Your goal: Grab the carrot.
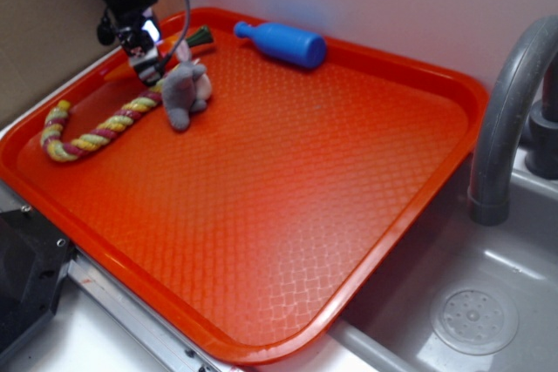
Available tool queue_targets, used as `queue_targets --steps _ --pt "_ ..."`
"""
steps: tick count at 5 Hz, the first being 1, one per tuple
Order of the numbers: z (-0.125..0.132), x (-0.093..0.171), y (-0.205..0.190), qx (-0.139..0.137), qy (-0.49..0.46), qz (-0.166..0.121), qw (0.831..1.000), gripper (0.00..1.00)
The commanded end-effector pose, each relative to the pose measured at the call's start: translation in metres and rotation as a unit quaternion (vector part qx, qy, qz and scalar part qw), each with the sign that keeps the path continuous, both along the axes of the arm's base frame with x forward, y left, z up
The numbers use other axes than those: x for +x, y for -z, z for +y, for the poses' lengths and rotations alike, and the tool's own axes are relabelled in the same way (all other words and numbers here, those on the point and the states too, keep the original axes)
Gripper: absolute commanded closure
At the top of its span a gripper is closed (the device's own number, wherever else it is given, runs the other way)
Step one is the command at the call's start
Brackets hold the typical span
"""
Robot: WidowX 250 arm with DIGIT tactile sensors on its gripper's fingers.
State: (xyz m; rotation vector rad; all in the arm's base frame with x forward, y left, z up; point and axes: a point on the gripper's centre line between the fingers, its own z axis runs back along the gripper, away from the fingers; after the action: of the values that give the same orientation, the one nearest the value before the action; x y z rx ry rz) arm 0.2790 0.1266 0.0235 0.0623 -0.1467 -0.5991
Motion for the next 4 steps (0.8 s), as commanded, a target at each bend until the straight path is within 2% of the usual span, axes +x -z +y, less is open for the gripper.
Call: queue_targets --steps 1,2,3,4 --pt "-0.01 0.01 0.006 -0.003 0.058 -0.004 0.998 1.0" --pt "-0.008 0.006 -0.001 0.005 0.04 -0.005 0.999 1.0" --pt "-0.006 -0.003 -0.019 0.042 -0.015 0.008 0.999 1.0" --pt "-0.007 -0.018 -0.062 0.136 -0.124 0.027 0.982 1.0"
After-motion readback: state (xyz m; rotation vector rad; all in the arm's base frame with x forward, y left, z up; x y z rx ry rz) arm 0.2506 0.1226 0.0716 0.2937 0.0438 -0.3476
